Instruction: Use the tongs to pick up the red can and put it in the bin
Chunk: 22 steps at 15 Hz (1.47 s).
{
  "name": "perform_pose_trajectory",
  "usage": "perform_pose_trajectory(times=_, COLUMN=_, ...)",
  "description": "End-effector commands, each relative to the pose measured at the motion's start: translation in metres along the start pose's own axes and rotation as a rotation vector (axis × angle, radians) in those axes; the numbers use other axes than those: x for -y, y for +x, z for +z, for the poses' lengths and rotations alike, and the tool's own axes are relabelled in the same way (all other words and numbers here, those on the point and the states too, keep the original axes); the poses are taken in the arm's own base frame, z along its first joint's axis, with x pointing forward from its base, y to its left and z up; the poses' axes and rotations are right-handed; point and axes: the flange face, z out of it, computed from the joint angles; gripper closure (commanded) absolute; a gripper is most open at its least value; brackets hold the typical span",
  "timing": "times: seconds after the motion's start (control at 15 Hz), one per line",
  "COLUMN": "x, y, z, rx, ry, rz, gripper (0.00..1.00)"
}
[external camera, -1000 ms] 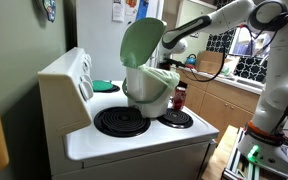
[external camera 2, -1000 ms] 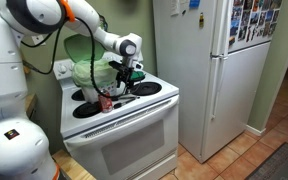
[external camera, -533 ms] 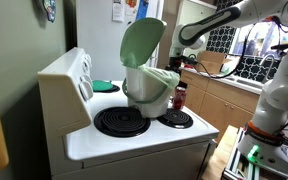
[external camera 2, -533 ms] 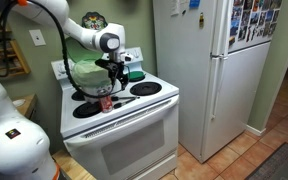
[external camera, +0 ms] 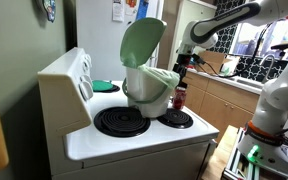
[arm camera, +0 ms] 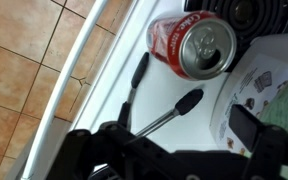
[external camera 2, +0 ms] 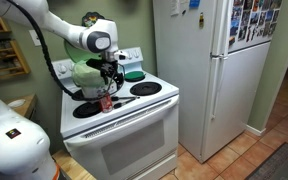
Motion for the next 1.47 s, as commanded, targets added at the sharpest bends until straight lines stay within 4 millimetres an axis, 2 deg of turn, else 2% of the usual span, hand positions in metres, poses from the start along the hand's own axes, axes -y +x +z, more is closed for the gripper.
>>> perform_pose_trajectory(times=0.0, x=0.003, y=-0.018, z=0.005, rx=0.048, ry=0.058, rz=-0.105, gripper=0.0)
perform_pose_trajectory(times=0.53, x=0.002, y=-0.022, z=0.02, rx=0.192, ry=0.024, rz=-0.284, gripper=0.0)
perform_pose_trajectory(times=0.8, x=0.005, y=-0.017, z=0.029, rx=0.193, ry=0.022, rz=-0.335, gripper=0.08)
perform_pose_trajectory(times=0.87, x=0.007, y=-0.016, z=0.03, rx=0.193, ry=0.025, rz=-0.347, gripper=0.02)
perform_pose_trajectory(times=0.93, x=0.008, y=-0.015, z=0.032, rx=0.195, ry=0.025, rz=-0.355, gripper=0.0)
perform_pose_trajectory(times=1.4, x=0.018, y=-0.007, z=0.035, rx=0.2, ry=0.025, rz=-0.393, gripper=0.0)
